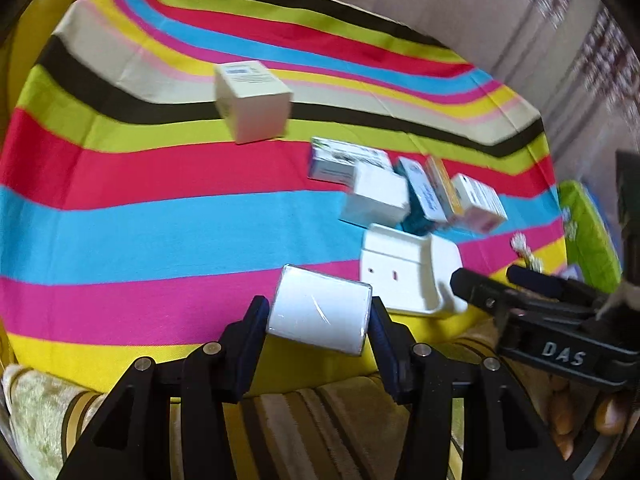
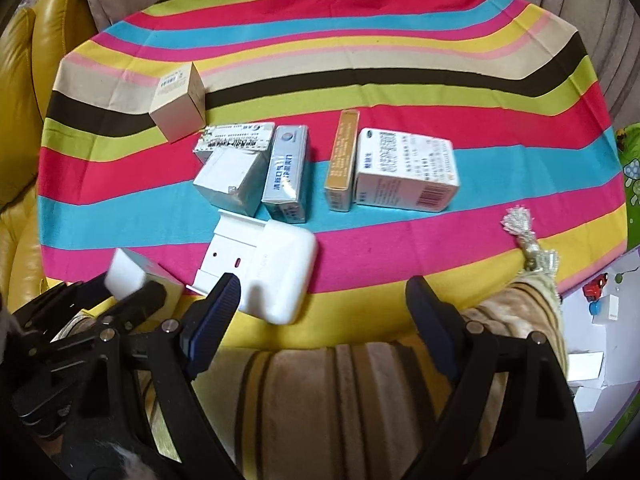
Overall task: Organize rigid objects
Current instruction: 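Grasp the white cube box with the left gripper while the right grasps the white plastic case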
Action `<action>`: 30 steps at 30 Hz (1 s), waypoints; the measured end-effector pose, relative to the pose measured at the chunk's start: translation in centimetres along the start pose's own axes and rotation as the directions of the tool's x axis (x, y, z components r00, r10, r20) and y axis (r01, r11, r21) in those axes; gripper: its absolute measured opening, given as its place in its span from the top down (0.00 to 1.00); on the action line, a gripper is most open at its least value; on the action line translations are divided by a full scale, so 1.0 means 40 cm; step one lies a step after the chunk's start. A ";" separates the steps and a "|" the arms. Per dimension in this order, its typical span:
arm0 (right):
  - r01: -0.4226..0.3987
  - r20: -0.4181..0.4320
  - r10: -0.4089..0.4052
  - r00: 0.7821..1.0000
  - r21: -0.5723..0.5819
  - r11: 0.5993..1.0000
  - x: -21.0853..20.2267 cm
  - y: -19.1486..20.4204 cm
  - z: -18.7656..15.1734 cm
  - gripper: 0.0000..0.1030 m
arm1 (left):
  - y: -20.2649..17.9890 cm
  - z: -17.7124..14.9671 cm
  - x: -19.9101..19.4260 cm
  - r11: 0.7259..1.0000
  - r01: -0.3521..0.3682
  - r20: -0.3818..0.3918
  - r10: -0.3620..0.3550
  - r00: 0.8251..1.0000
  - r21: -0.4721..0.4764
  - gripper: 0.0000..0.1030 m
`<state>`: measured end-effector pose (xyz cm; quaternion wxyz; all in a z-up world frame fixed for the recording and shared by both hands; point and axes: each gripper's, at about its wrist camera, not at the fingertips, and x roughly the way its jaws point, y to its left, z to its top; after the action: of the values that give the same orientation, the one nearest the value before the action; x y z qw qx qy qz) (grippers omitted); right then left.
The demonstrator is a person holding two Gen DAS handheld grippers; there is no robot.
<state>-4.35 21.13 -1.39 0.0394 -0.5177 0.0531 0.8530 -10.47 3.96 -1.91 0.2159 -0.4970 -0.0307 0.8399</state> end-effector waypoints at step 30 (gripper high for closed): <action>-0.028 -0.049 0.026 0.998 -0.037 0.999 0.070 0.035 0.007 0.61 | 0.032 0.001 0.000 0.998 0.018 0.016 -0.017 1.000 -0.065 0.51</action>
<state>-6.05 19.82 -3.69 0.0165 -0.5380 0.0449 0.8416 -10.91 2.82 -2.24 0.2067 -0.4970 -0.0642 0.8403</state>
